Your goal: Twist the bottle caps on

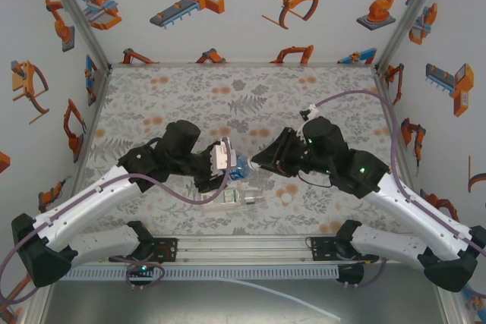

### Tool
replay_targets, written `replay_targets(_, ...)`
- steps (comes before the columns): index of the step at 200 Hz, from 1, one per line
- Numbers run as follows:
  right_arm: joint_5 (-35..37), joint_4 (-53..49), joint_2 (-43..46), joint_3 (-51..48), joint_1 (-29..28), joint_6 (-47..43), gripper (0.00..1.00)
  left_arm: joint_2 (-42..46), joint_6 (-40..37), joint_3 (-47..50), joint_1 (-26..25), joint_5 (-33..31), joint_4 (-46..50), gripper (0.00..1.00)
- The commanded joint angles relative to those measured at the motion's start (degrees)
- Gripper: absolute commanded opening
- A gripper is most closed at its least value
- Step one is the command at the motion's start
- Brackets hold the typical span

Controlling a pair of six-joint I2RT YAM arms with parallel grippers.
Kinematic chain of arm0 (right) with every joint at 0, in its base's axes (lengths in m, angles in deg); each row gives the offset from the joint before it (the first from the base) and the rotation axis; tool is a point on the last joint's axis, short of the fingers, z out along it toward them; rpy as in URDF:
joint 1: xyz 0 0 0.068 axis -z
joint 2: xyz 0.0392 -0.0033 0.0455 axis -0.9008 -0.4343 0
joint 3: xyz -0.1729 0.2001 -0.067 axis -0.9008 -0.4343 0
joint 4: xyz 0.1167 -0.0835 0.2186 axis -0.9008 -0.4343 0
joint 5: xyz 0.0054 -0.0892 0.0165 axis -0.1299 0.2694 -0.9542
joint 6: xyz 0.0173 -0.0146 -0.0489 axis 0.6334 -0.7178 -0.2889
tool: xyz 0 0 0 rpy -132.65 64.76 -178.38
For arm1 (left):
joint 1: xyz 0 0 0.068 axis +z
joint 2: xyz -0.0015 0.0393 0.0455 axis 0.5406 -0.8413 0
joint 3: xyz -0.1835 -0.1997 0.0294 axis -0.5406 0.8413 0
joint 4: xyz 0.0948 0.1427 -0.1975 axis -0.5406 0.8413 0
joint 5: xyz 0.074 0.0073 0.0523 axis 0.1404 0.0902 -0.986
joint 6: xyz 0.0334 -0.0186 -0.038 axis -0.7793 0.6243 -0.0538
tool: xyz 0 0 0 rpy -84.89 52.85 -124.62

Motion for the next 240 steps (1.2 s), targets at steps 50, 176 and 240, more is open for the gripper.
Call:
replay_targets(50, 1.2, 0.9, 0.1, 9.3, 0.3, -35.2, 0.61, 1.9, -1.8, -0.1, -0.9, 6.9, -3.0, 0.00)
replay_targets(176, -35.0, -1.1, 0.5, 10.7, 0.3, -97.5, 0.57, 4.6, -1.1, 0.5, -0.9, 9.6, -1.6, 0.00)
replay_targets(240, -32.5, 1.4, 0.4, 8.0, 0.2, -97.1, 0.46, 4.8, -1.3, 0.4, -0.9, 9.5, -1.2, 0.00)
